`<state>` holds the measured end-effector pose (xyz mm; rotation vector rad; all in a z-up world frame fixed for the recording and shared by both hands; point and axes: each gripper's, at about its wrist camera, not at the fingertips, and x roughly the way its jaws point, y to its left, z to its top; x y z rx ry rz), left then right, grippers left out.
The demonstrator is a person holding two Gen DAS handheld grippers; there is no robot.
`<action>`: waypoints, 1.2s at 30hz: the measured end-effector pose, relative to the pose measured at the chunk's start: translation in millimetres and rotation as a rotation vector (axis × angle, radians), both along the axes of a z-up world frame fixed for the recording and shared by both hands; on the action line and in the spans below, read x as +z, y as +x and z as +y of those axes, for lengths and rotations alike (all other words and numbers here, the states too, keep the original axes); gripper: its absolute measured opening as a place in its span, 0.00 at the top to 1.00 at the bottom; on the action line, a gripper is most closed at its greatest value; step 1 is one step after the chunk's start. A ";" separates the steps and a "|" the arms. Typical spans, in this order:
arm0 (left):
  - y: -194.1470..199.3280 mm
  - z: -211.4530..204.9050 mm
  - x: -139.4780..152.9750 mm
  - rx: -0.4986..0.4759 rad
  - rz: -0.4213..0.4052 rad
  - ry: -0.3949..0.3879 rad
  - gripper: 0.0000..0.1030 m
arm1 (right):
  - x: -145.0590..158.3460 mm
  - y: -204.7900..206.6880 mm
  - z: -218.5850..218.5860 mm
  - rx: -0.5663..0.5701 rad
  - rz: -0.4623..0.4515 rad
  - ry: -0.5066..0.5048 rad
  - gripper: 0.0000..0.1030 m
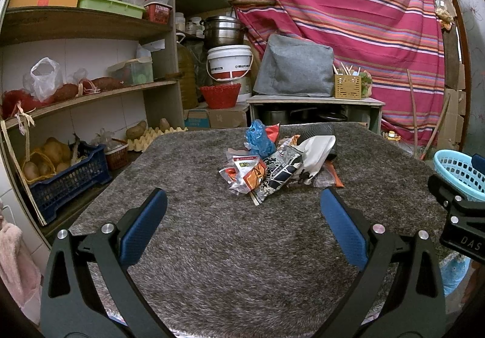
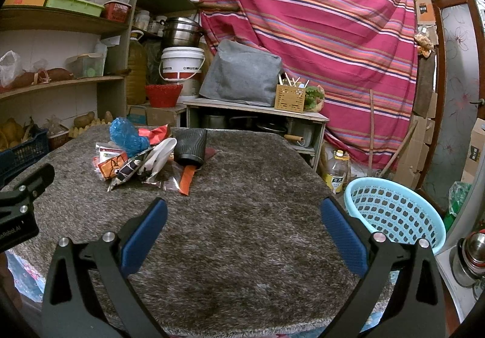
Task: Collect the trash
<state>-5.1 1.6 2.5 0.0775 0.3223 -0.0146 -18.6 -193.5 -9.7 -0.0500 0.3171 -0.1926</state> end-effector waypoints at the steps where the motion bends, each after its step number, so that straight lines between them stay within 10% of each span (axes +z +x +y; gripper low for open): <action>1: -0.4 0.2 0.3 0.000 0.000 0.000 0.05 | 0.0 0.2 0.3 0.000 0.001 -0.001 0.04; 23: 2.8 4.5 1.0 0.001 0.022 -0.007 0.05 | -1.2 1.9 -14.0 -0.018 0.012 0.003 0.04; 36: 89.2 19.0 38.7 0.006 0.052 0.017 0.05 | 54.2 73.6 -45.9 -0.062 0.012 0.021 0.04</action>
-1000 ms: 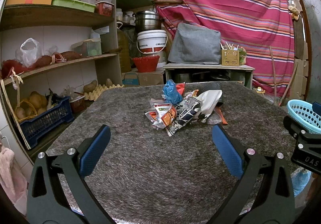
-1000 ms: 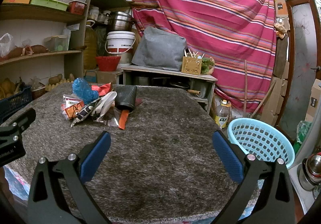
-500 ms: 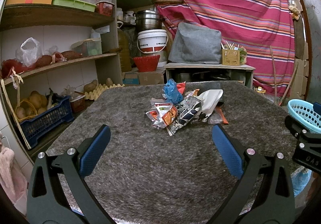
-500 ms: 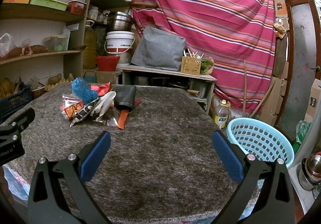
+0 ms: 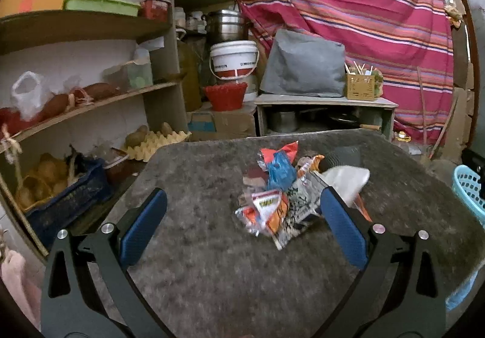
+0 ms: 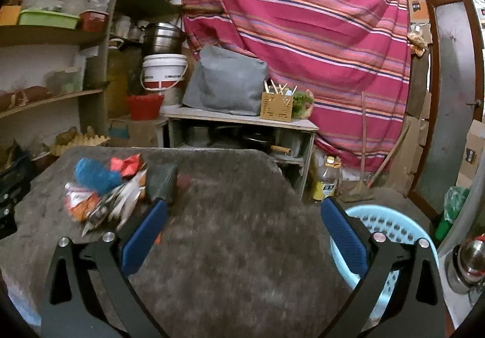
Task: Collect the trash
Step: 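Reach the left tool into the pile and grasp the white-red snack wrapper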
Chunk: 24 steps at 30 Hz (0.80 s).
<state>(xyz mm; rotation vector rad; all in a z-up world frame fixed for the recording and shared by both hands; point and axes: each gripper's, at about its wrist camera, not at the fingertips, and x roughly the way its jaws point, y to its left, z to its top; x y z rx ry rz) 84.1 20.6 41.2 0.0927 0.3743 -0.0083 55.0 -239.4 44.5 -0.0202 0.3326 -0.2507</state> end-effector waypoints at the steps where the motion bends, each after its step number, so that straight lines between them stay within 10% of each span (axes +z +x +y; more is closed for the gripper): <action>1: 12.4 1.4 -0.4 -0.006 0.016 -0.007 0.05 | 2.9 12.1 -2.5 0.000 0.009 0.012 0.04; 19: 110.7 -10.8 -74.4 -0.110 0.258 0.037 0.07 | -45.6 87.4 -20.0 -0.041 0.178 0.040 0.04; 24: 123.4 -5.2 -82.9 -0.158 0.329 -0.019 0.41 | -49.0 93.8 -11.4 -0.032 0.190 0.041 0.04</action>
